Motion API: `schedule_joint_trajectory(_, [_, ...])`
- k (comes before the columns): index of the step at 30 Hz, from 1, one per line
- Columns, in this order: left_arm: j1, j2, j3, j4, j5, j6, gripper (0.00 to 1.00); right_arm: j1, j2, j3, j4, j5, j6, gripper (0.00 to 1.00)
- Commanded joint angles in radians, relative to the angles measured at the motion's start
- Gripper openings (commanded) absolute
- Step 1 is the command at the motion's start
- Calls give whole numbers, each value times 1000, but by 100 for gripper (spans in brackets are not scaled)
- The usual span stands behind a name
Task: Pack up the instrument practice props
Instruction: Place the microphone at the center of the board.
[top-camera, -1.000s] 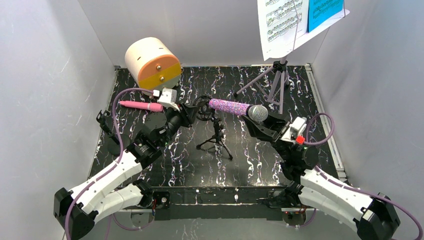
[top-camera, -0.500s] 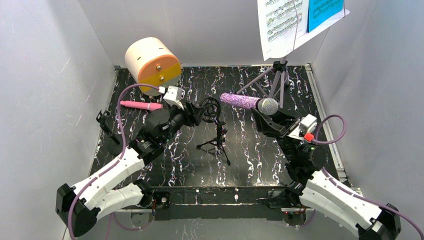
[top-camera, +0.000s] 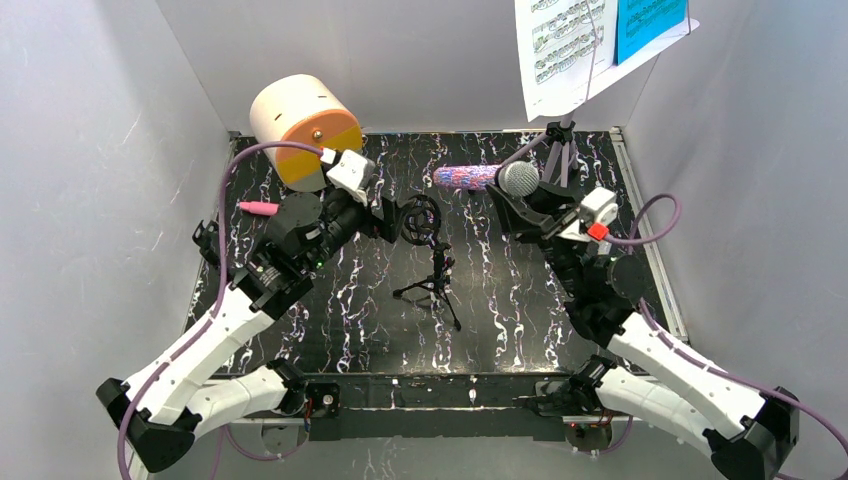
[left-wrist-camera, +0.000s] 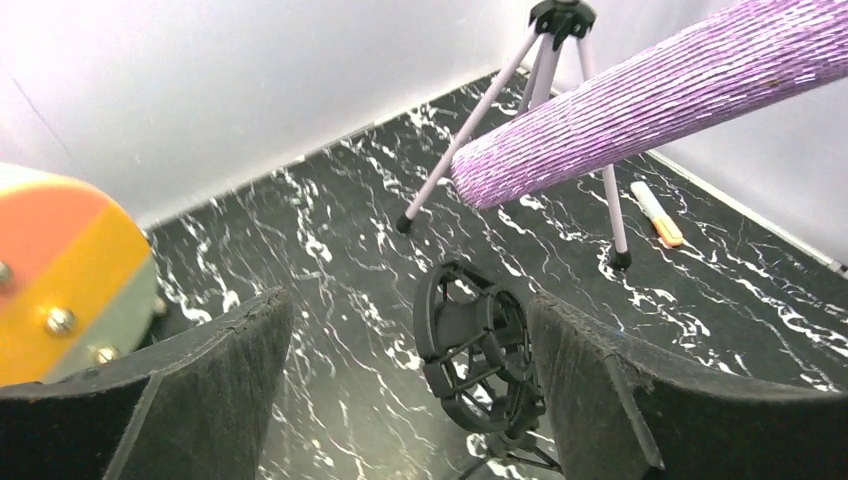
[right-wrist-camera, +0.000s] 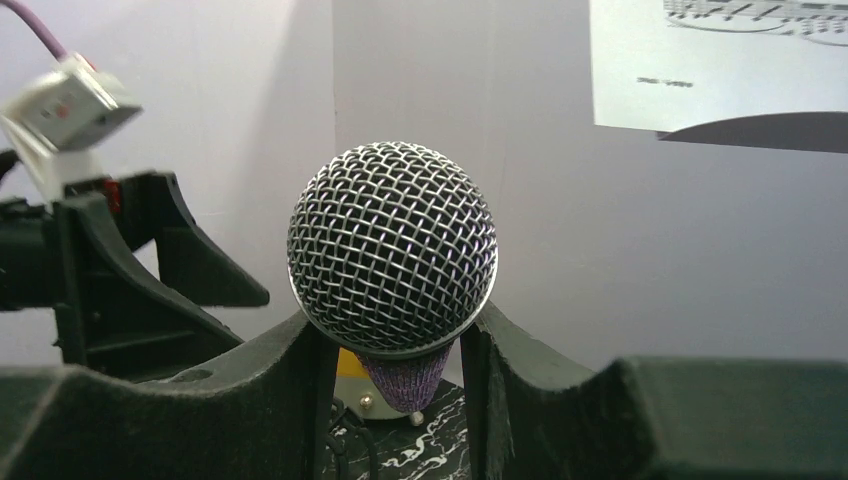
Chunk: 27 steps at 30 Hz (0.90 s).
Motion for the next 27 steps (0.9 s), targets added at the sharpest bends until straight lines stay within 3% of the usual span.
schedule_joint_trajectory(1, [1,-3,105,-57,135,245,87,-4,62,108,28,-46,18,1])
schedule_joint_trajectory(6, [2,7,151,-20,283,418,93,-4,158,176,56,-107,62,1])
schedule_joint_trajectory(12, [2,72,200,-5,368,517,95,-4,258,248,82,-182,102,1])
schedule_joint_trajectory(27, [2,168,244,12,351,663,77,-4,362,291,124,-257,186,1])
